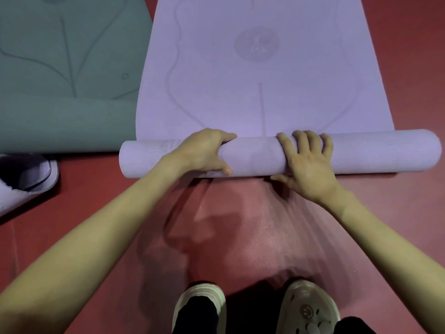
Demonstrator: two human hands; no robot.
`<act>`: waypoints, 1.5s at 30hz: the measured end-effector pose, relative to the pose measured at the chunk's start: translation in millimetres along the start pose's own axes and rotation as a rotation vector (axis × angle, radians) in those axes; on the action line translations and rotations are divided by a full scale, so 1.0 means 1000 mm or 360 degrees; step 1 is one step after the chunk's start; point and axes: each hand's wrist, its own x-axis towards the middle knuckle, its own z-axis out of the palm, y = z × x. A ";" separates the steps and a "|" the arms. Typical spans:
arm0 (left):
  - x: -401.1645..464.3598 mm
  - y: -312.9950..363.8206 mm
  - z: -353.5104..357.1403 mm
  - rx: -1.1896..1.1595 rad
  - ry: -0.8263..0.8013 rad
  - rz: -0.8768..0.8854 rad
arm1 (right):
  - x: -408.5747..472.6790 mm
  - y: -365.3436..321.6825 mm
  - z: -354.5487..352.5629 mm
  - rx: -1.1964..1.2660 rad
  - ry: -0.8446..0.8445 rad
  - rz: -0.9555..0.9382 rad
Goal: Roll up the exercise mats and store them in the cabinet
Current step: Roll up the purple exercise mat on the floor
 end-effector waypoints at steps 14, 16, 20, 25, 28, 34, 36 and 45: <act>-0.006 -0.008 0.037 0.0418 0.0744 0.0182 | 0.036 0.019 -0.028 0.0069 -0.0435 -0.0053; -0.006 -0.006 0.035 0.0382 0.0751 0.0205 | 0.032 0.021 -0.027 0.0000 -0.0350 -0.0102; -0.010 -0.001 0.024 0.0337 0.0828 0.0238 | 0.039 0.023 -0.044 -0.0003 -0.0390 -0.0066; -0.028 0.011 0.025 0.0259 0.0921 0.0294 | 0.019 0.022 -0.063 0.0010 -0.0367 0.0017; -0.046 0.017 0.045 0.0248 0.0873 0.0335 | -0.011 0.015 -0.057 0.0015 -0.0468 0.0057; -0.082 0.019 0.093 0.0147 0.0713 0.0446 | -0.079 -0.004 -0.034 0.0106 -0.0607 0.0065; -0.090 0.019 0.102 0.0121 0.0677 0.0440 | -0.091 -0.009 -0.030 0.0130 -0.0614 0.0069; -0.068 0.019 0.075 -0.0155 0.0034 0.0138 | -0.053 -0.005 -0.044 0.0302 -0.1177 0.0104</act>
